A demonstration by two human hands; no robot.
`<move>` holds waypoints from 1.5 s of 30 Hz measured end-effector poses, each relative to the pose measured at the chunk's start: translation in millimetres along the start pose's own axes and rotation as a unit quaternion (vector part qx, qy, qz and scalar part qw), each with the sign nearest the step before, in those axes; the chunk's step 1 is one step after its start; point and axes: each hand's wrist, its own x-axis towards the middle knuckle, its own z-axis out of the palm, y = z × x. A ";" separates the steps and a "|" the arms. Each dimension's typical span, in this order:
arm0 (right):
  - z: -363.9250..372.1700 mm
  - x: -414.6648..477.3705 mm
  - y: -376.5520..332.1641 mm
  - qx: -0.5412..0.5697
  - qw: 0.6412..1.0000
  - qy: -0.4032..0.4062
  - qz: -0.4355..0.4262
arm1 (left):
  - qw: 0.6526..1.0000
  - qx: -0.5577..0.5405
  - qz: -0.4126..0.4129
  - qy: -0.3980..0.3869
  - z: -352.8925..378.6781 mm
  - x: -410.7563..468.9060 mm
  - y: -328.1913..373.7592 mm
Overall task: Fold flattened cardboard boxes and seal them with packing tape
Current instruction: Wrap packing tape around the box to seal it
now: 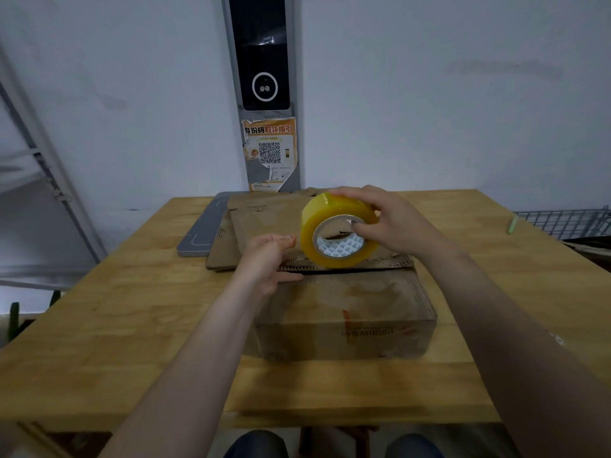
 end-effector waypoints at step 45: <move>10.4 -41.9 52.0 0.103 0.981 0.102 0.131 | 0.980 0.179 0.072 -0.051 -0.3 -21.0 -12.3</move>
